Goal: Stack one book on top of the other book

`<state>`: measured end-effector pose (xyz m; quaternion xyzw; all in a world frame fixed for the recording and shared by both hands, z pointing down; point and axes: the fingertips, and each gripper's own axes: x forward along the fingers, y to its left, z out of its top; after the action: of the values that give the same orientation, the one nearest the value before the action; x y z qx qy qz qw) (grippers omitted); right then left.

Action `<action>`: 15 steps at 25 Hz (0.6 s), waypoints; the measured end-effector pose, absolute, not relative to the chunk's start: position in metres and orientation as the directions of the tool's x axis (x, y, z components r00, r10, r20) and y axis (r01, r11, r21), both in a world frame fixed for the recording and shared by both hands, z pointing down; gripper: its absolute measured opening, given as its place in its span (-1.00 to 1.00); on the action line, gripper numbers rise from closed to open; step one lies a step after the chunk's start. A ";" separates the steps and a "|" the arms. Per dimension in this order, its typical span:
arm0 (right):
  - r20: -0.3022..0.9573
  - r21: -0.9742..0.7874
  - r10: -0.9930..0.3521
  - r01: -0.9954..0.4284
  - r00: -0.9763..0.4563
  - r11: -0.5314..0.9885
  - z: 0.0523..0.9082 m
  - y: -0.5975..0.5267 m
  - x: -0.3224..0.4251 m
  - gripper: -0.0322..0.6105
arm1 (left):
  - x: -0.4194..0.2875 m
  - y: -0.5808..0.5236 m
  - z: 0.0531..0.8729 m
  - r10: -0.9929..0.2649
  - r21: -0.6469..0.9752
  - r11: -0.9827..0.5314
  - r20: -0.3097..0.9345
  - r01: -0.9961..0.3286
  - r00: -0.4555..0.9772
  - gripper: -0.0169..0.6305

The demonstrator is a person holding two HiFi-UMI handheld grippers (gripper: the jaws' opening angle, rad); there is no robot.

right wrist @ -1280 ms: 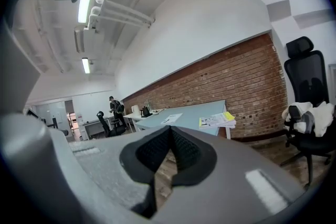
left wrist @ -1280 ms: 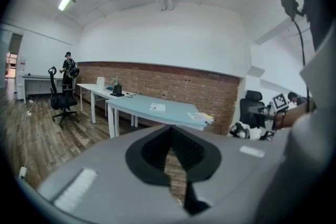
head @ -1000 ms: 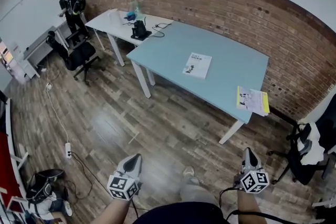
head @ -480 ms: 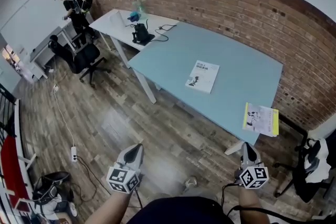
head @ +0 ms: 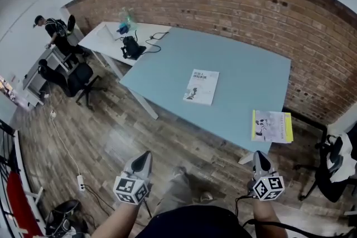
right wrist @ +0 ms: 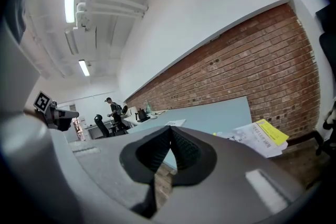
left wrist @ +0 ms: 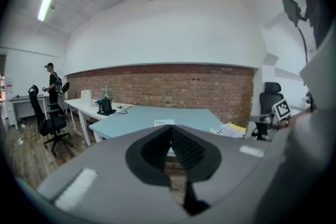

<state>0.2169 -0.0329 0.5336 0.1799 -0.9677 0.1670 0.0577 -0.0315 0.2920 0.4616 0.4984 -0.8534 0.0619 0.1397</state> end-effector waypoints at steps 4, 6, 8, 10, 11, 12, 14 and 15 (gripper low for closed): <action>0.212 -0.306 -0.380 -0.430 -0.900 0.849 0.548 -0.052 0.226 -0.89 | -0.042 0.249 0.463 -0.873 0.040 0.439 0.255 -0.897 -0.416 -0.93; 0.226 -0.298 -0.409 -0.463 -0.884 0.835 0.551 -0.063 0.224 -0.89 | -0.049 0.235 0.464 -0.889 0.040 0.409 0.242 -0.912 -0.388 -0.93; 0.214 -0.284 -0.423 -0.471 -0.880 0.835 0.543 -0.070 0.212 -0.89 | -0.062 0.228 0.465 -0.897 0.023 0.387 0.239 -0.922 -0.371 -0.93; 0.205 -0.281 -0.421 -0.465 -0.884 0.839 0.537 -0.077 0.192 -0.89 | -0.083 0.225 0.464 -0.900 0.005 0.380 0.236 -0.925 -0.368 -0.93; 0.208 -0.283 -0.420 -0.465 -0.883 0.839 0.535 -0.082 0.181 -0.89 | -0.095 0.223 0.463 -0.900 -0.003 0.378 0.235 -0.926 -0.368 -0.93; 0.214 -0.282 -0.420 -0.468 -0.882 0.838 0.533 -0.086 0.170 -0.89 | -0.107 0.220 0.463 -0.900 -0.005 0.376 0.235 -0.927 -0.366 -0.93; 0.222 -0.272 -0.424 -0.473 -0.878 0.838 0.527 -0.095 0.148 -0.89 | -0.131 0.212 0.465 -0.903 0.005 0.370 0.236 -0.929 -0.358 -0.93; 0.225 -0.265 -0.426 -0.476 -0.876 0.839 0.525 -0.099 0.137 -0.89 | -0.143 0.207 0.467 -0.905 0.014 0.367 0.237 -0.930 -0.353 -0.93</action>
<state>0.1368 -0.0995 0.5248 0.2361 -0.9555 0.1581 0.0788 -0.1432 0.2068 0.4670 0.5593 -0.8203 0.0612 0.1026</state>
